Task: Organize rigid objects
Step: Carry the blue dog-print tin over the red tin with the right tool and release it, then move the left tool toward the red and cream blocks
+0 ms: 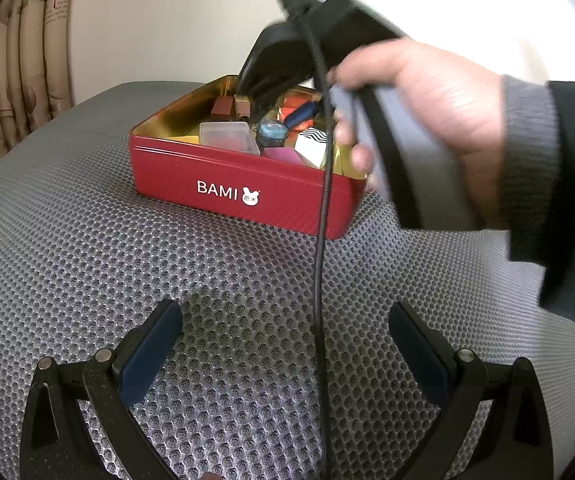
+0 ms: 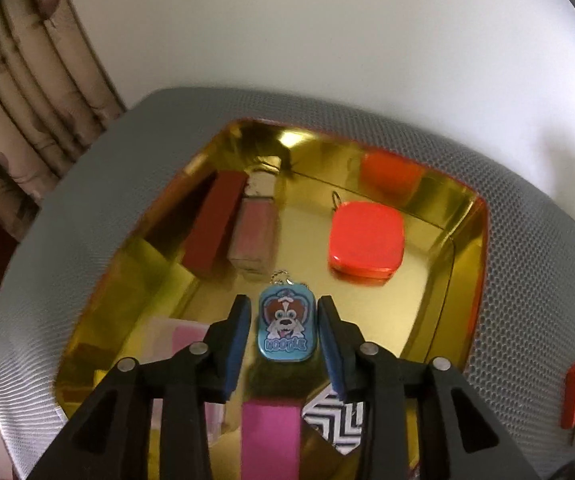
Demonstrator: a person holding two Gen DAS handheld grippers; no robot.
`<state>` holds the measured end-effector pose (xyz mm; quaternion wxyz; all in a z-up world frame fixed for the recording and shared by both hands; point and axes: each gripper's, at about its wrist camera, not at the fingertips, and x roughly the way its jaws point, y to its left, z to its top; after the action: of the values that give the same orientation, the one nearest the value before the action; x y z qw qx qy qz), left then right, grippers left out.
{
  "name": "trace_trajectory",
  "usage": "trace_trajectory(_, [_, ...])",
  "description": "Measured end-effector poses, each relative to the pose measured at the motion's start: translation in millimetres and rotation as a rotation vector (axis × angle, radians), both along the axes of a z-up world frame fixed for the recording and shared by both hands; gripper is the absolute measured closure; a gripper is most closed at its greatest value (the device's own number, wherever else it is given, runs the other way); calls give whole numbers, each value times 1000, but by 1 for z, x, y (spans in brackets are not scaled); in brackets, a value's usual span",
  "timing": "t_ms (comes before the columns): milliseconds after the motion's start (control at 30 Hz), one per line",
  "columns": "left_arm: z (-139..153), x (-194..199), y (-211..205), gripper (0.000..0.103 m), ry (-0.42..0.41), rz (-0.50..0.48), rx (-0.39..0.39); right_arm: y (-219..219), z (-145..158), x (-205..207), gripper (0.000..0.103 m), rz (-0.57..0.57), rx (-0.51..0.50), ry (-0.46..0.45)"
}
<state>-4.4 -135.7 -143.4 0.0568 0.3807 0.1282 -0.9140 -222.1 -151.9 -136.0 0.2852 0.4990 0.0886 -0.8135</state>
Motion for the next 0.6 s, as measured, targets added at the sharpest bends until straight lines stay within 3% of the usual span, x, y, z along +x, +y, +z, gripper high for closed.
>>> trace_trajectory(133, [-1,-2,0,1,-2,1,-5,58,59,20,64,-35,-182,104])
trace_trajectory(167, [-1,-3,0,1,-3,1,-9,76,70,26,52,-59,-202,133])
trace_trajectory(200, [-1,-4,0,1,-4,1,-12,103,80,31,41,-101,-211,170])
trace_trajectory(267, [-1,-6,3,1,-9,3,-34,158,87,41,39,-196,-156,264])
trace_trajectory(333, [0,-7,6,1,-15,-9,-53,212,77,58,39,-282,7,400])
trace_trajectory(367, [2,-6,10,1,-13,-23,-64,244,64,65,39,-346,109,429])
trace_trajectory(400, [7,-6,15,1,-10,-47,-72,272,53,70,39,-393,134,407])
trace_trajectory(600, [56,-21,80,1,72,-264,-211,395,6,103,39,-625,43,295])
